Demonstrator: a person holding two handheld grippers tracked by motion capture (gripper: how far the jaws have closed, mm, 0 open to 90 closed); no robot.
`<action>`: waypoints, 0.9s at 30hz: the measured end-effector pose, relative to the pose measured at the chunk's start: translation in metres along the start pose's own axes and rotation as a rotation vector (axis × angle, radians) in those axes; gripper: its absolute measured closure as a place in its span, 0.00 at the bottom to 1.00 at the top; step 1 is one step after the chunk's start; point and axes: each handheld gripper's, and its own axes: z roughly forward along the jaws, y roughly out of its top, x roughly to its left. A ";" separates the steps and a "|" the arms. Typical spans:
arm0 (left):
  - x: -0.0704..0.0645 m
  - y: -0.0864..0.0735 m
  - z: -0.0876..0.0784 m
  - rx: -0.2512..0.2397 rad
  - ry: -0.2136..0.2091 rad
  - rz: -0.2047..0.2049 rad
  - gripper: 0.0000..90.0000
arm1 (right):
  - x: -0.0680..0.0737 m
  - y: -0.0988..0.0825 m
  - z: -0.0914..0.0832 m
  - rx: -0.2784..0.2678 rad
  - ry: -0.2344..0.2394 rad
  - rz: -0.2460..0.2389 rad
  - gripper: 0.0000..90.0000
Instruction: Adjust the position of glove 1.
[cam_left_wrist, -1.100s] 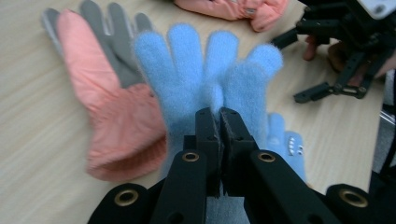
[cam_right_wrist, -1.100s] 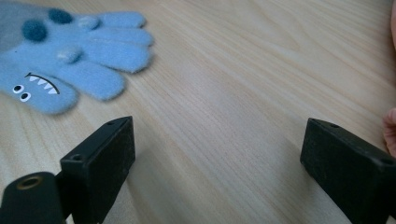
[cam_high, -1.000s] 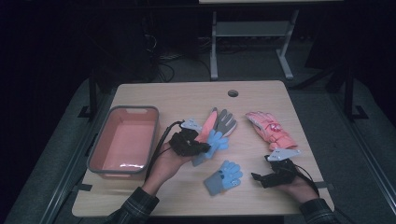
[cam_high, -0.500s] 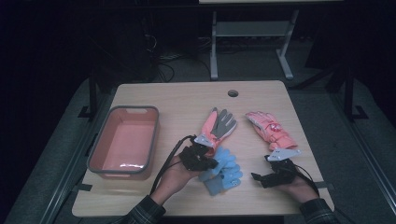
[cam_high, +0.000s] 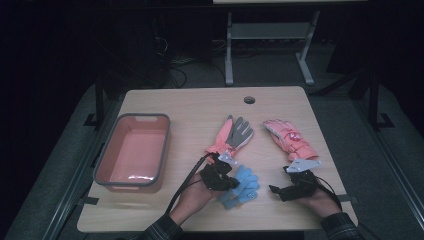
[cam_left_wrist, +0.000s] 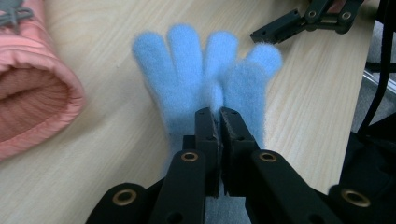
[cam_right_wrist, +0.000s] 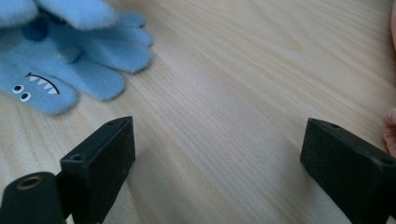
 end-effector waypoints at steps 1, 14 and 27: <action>0.000 0.000 0.001 0.007 -0.001 0.003 0.92 | 0.000 0.000 0.000 0.000 0.000 0.000 0.10; 0.010 -0.010 -0.021 -0.024 0.025 0.055 0.62 | 0.000 0.000 0.000 0.000 0.000 0.001 0.10; 0.014 -0.020 -0.020 -0.061 -0.040 0.103 0.36 | 0.000 0.000 0.000 -0.001 0.002 -0.001 0.10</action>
